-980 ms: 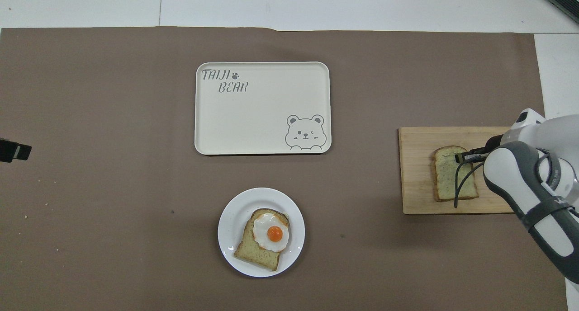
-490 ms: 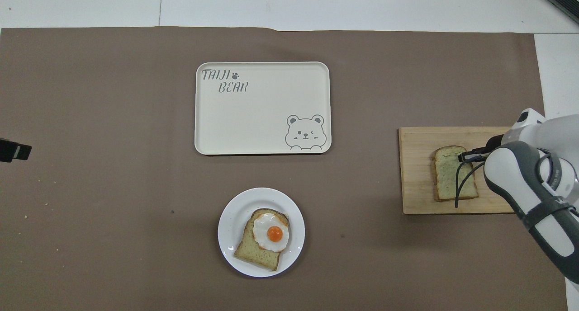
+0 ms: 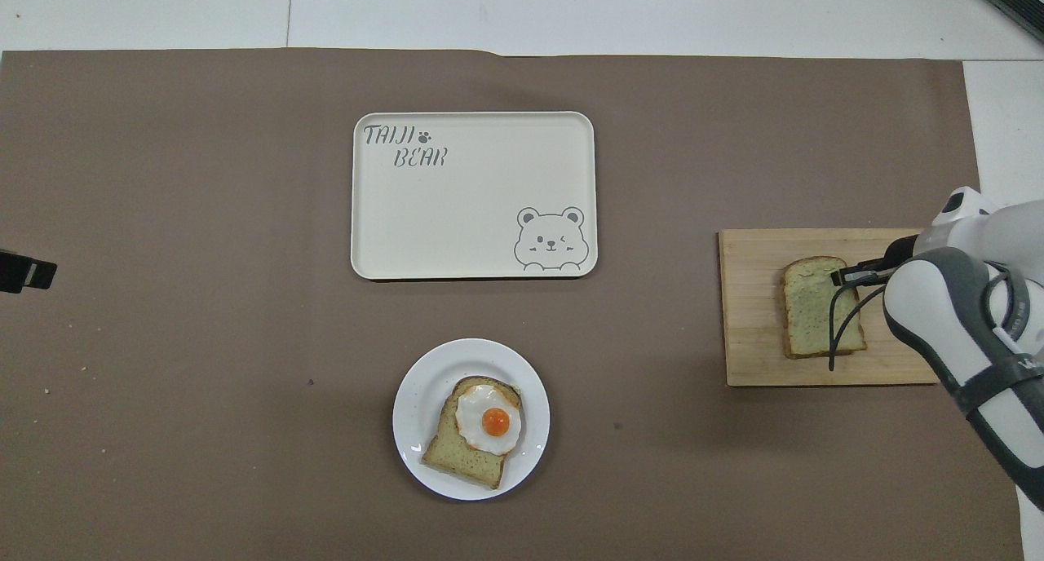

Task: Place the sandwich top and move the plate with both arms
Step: 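Close the right gripper on the bread slice's edge, then lift the bread slice with the right gripper toward the egg plate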

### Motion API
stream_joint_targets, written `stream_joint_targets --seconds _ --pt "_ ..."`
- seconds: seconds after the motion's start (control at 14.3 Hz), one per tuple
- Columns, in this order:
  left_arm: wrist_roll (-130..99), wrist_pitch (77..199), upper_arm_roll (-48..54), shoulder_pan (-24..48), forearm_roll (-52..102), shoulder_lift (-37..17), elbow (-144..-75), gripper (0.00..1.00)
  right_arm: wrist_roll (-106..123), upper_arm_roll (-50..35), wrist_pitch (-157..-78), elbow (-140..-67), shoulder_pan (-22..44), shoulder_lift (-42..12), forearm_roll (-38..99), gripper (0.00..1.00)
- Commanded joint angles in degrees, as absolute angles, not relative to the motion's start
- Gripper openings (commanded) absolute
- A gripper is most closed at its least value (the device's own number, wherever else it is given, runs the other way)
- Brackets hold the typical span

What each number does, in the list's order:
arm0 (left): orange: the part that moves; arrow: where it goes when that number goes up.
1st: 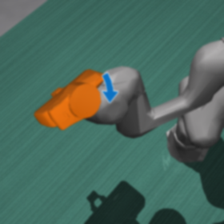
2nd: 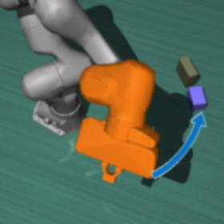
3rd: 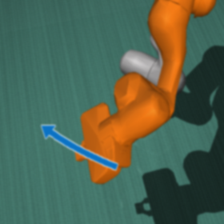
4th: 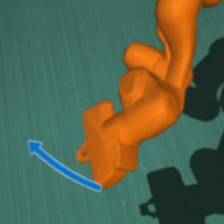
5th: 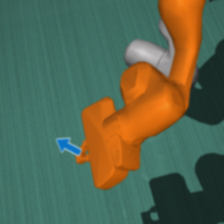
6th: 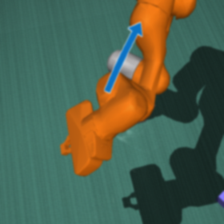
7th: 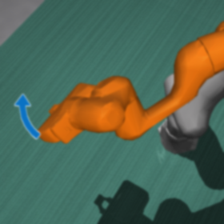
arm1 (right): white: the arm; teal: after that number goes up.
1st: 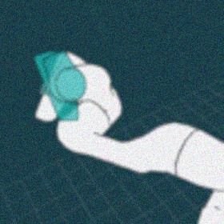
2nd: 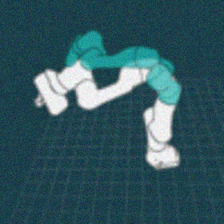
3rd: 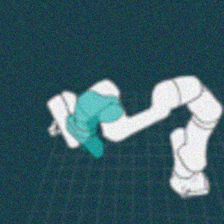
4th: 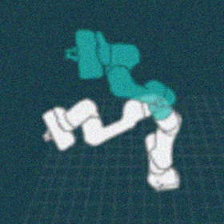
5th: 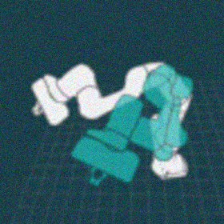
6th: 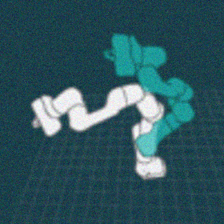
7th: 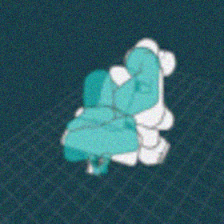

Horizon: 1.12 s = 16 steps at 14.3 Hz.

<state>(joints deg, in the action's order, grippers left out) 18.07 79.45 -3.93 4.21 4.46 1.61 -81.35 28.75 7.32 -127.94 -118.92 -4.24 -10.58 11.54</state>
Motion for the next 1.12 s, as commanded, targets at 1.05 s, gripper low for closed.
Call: stream_joint_targets --seconds 1.05 --pt "17.93 79.28 -4.04 4.48 3.43 3.08 -82.88 1.0 29.27 6.68 -94.49 -106.26 -4.31 -5.54 22.05 0.0"
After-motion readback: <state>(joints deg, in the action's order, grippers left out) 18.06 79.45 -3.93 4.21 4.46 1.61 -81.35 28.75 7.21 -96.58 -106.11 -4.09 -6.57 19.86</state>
